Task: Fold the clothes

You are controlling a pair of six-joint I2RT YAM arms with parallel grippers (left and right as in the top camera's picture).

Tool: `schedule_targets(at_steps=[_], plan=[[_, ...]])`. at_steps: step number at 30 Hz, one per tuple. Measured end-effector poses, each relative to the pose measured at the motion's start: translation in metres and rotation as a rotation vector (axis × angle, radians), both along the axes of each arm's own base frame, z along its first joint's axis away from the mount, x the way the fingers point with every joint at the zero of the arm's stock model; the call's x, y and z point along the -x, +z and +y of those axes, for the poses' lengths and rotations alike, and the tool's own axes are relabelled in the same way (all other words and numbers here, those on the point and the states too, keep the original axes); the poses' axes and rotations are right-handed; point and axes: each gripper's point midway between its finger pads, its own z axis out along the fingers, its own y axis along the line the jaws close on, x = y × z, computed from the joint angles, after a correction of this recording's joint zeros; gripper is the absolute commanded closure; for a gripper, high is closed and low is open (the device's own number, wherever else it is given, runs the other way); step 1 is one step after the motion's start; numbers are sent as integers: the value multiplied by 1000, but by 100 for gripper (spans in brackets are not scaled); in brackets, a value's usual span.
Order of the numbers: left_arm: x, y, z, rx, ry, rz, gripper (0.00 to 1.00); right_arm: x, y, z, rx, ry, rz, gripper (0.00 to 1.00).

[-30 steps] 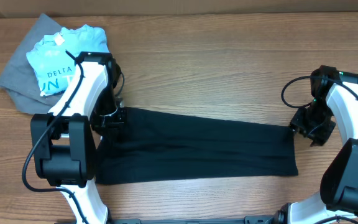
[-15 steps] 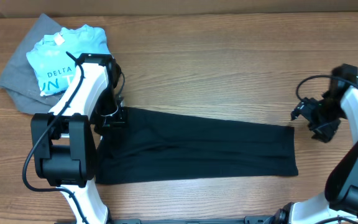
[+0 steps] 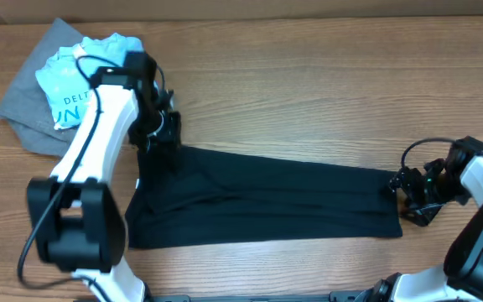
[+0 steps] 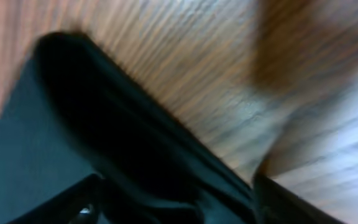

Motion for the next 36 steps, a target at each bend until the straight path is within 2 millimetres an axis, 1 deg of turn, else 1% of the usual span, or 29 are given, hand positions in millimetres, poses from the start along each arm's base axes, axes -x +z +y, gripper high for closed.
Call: schedule_targets(at_steps=[2, 3, 5, 6, 7, 8, 10, 12, 15, 18, 20, 21, 22, 24, 25, 26, 28, 29, 30, 36], plan=[[-8, 24, -1, 6, -6, -94, 61, -4, 0, 7, -22, 12, -48, 41], [-9, 35, -1, 8, -7, -128, 61, -6, 0, 12, -36, 22, -67, 48], [-9, 55, 0, 8, -6, -187, 60, -10, -1, 24, -64, 59, -104, 74], [-8, 63, 1, 3, -5, -208, 60, -11, -2, 31, -78, 82, -119, 84], [-7, 67, 2, -3, -5, -219, 60, -12, -3, 35, -84, 105, -128, 92], [-6, 71, 4, -10, -3, -229, 60, -11, -5, 39, -89, 121, -128, 96], [-2, 74, 8, -31, -1, -231, 60, -10, -6, 45, -107, 137, -127, 96], [1, 75, 11, -52, 0, -226, 60, -10, -4, 45, -112, 143, -119, 96], [4, 74, 16, -77, 2, -218, 60, -14, 8, 36, -95, 135, -97, 96], [6, 73, 19, -93, 4, -208, 60, -37, 34, 7, -12, 106, -122, 96], [7, 73, 20, -102, 5, -204, 60, -53, 55, -13, 45, 85, -155, 96], [7, 73, 21, -110, 5, -203, 61, -65, 70, -26, 84, 74, -183, 96], [8, 73, 22, -115, 6, -201, 60, -71, 82, -34, 107, 65, -197, 96], [8, 72, 24, -122, 6, -200, 60, -81, 103, -43, 143, 62, -225, 96], [8, 72, 24, -125, 7, -199, 60, -85, 113, -45, 155, 64, -238, 96], [8, 72, 25, -128, 7, -199, 60, -87, 119, -44, 158, 69, -241, 96], [8, 72, 25, -131, 8, -199, 60, -90, 129, -34, 155, 97, -246, 96], [8, 72, 26, -133, 8, -199, 60, -94, 133, -20, 147, 138, -251, 96], [8, 72, 26, -135, 8, -199, 59, -95, 133, -10, 141, 163, -250, 96], [8, 72, 26, -139, 9, -200, 59, -98, 133, 86, 98, 413, -239, 96]])
